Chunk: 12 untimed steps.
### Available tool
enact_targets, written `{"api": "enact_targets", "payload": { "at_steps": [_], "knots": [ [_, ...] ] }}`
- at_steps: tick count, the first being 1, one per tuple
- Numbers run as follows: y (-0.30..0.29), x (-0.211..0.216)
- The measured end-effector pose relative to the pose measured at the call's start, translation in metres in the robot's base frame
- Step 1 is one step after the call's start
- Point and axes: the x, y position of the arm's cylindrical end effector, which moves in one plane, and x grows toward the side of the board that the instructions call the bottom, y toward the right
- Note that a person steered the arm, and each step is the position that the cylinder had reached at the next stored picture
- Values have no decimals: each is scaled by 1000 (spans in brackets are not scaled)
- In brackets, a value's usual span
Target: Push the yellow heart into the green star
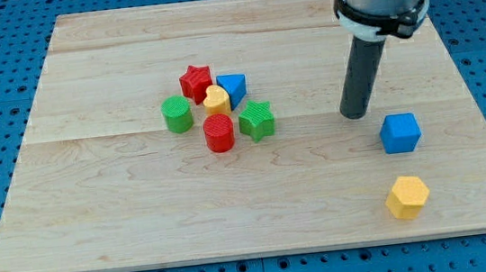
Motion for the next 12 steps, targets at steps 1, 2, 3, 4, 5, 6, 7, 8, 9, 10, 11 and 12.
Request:
{"api": "enact_targets", "payload": {
  "at_steps": [1,2,3,4,5,6,7,8,9,10,11,12],
  "knots": [
    [-25,-36],
    [-76,-64],
    [-90,-111],
    [-129,-141],
    [-221,-131],
    [-253,-80],
    [-203,-40],
    [-149,-39],
    [-117,-22],
    [-138,-12],
    [-154,2],
    [-120,29]
  ]
}}
